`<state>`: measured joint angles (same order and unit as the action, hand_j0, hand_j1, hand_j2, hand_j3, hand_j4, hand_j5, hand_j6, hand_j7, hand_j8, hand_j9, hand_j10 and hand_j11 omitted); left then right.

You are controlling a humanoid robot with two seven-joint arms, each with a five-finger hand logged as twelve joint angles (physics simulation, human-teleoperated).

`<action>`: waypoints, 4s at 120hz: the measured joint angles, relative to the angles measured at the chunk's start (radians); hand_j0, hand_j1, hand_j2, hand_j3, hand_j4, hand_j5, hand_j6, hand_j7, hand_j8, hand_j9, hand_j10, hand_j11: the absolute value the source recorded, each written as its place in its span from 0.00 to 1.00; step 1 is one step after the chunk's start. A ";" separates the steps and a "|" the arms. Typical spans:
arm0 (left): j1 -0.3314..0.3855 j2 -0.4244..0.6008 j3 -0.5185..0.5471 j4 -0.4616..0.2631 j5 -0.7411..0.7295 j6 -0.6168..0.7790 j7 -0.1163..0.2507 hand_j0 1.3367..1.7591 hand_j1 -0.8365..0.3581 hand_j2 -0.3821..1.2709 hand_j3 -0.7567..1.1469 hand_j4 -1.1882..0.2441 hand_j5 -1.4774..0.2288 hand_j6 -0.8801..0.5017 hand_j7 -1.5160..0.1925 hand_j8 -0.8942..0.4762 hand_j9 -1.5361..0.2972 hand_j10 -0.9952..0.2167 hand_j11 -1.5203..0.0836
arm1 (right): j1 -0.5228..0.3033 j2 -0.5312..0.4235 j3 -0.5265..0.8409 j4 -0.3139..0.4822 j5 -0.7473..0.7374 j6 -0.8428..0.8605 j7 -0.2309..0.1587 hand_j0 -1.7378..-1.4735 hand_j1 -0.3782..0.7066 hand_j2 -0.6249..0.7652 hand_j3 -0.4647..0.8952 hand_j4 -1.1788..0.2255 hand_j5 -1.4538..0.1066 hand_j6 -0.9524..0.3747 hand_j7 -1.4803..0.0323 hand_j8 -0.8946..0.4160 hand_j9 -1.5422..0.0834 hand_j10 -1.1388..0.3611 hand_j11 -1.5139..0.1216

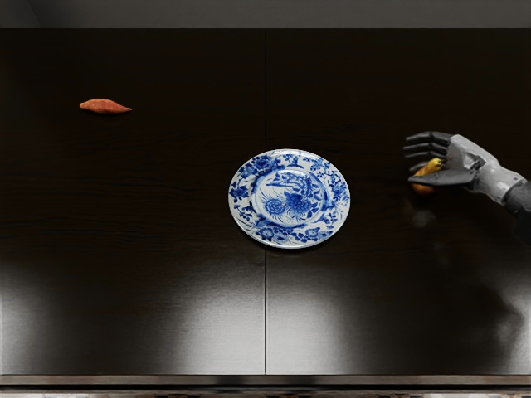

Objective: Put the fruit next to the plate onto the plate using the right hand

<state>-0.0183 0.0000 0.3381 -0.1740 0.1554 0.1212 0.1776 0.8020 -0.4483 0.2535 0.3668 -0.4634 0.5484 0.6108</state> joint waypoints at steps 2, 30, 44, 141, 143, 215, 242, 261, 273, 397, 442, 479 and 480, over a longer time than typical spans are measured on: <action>0.000 0.000 0.000 0.000 0.000 0.000 0.000 0.76 0.99 0.23 0.40 0.83 0.87 0.64 0.89 0.65 0.84 0.82 0.95 | 0.000 0.001 -0.002 -0.001 0.000 0.000 0.000 0.30 0.53 0.40 0.34 0.48 0.52 0.34 0.56 0.31 0.56 0.30 0.54; 0.000 0.000 0.000 0.000 0.000 0.000 0.000 0.76 0.99 0.23 0.40 0.83 0.87 0.64 0.89 0.65 0.84 0.82 0.95 | 0.004 0.002 -0.030 -0.007 -0.001 -0.001 0.000 0.31 0.65 0.36 0.34 0.38 0.40 0.23 0.44 0.19 0.44 0.22 0.42; 0.000 0.000 0.000 0.000 0.000 0.000 0.000 0.76 0.99 0.23 0.40 0.83 0.87 0.64 0.89 0.65 0.84 0.82 0.95 | 0.006 0.002 -0.038 -0.007 -0.007 -0.003 0.000 0.33 0.71 0.32 0.34 0.34 0.34 0.18 0.38 0.14 0.38 0.24 0.35; 0.000 0.000 0.001 0.000 -0.001 0.000 0.001 0.76 0.99 0.23 0.40 0.83 0.87 0.64 0.89 0.65 0.84 0.82 0.95 | 0.029 0.001 -0.073 -0.005 -0.017 0.029 0.001 0.36 0.77 0.36 0.34 0.24 0.19 0.06 0.23 0.07 0.23 0.34 0.20; 0.000 0.000 0.001 0.000 -0.001 0.000 0.001 0.76 0.99 0.23 0.40 0.83 0.87 0.64 0.89 0.65 0.84 0.82 0.95 | 0.031 0.001 -0.074 -0.005 -0.016 0.034 0.001 0.36 0.77 0.37 0.34 0.24 0.18 0.06 0.23 0.07 0.23 0.34 0.19; 0.000 0.000 0.001 0.000 -0.001 0.000 0.000 0.76 0.99 0.23 0.40 0.83 0.87 0.64 0.89 0.65 0.84 0.82 0.95 | 0.110 0.022 -0.074 0.004 0.061 0.059 0.001 0.33 0.85 0.40 0.34 0.22 0.21 0.08 0.23 0.06 0.25 0.24 0.22; 0.000 0.000 0.001 -0.001 -0.001 0.000 0.000 0.76 0.99 0.23 0.40 0.83 0.87 0.64 0.89 0.65 0.84 0.82 0.95 | 0.141 0.112 -0.078 0.008 0.079 0.059 0.001 0.37 0.86 0.37 0.34 0.22 0.20 0.07 0.23 0.04 0.23 0.22 0.20; 0.000 0.000 0.001 0.000 0.000 0.000 0.001 0.76 0.99 0.23 0.40 0.83 0.87 0.64 0.89 0.65 0.84 0.82 0.95 | 0.152 0.174 -0.078 0.010 0.098 0.058 0.000 0.42 0.86 0.37 0.34 0.22 0.21 0.06 0.23 0.03 0.23 0.22 0.20; 0.000 0.000 0.001 0.000 0.000 0.000 0.001 0.76 0.99 0.23 0.40 0.83 0.87 0.64 0.89 0.65 0.84 0.82 0.95 | 0.155 0.202 -0.079 0.021 0.112 0.058 -0.001 0.43 0.86 0.37 0.34 0.21 0.21 0.06 0.23 0.03 0.24 0.21 0.20; 0.000 0.000 0.001 0.000 -0.001 0.000 0.001 0.76 0.99 0.23 0.40 0.83 0.87 0.64 0.89 0.65 0.84 0.82 0.95 | 0.158 0.320 -0.189 0.166 0.116 0.062 0.002 0.38 0.85 0.31 0.34 0.24 0.17 0.06 0.23 0.04 0.21 0.22 0.18; 0.000 0.000 0.001 0.000 0.000 0.000 0.000 0.76 0.99 0.23 0.40 0.83 0.87 0.64 0.89 0.65 0.84 0.82 0.95 | 0.163 0.322 -0.176 0.165 0.136 0.062 0.000 0.32 0.73 0.36 0.34 0.37 0.36 0.21 0.40 0.18 0.40 0.32 0.38; 0.000 0.000 0.001 0.000 0.000 0.000 0.000 0.76 0.99 0.23 0.40 0.83 0.87 0.64 0.89 0.65 0.84 0.82 0.95 | 0.159 0.323 -0.175 0.159 0.160 0.062 0.000 0.31 0.49 0.39 0.34 0.54 0.57 0.40 0.61 0.36 0.61 0.48 0.58; 0.000 0.000 0.001 0.000 0.000 0.000 0.000 0.76 0.99 0.23 0.40 0.83 0.87 0.64 0.89 0.65 0.84 0.82 0.95 | 0.159 0.323 -0.174 0.158 0.162 0.062 0.000 0.30 0.48 0.39 0.34 0.54 0.58 0.40 0.62 0.36 0.61 0.48 0.59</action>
<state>-0.0184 0.0000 0.3389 -0.1742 0.1550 0.1212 0.1780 0.9611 -0.1250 0.0790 0.5251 -0.3016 0.6107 0.6109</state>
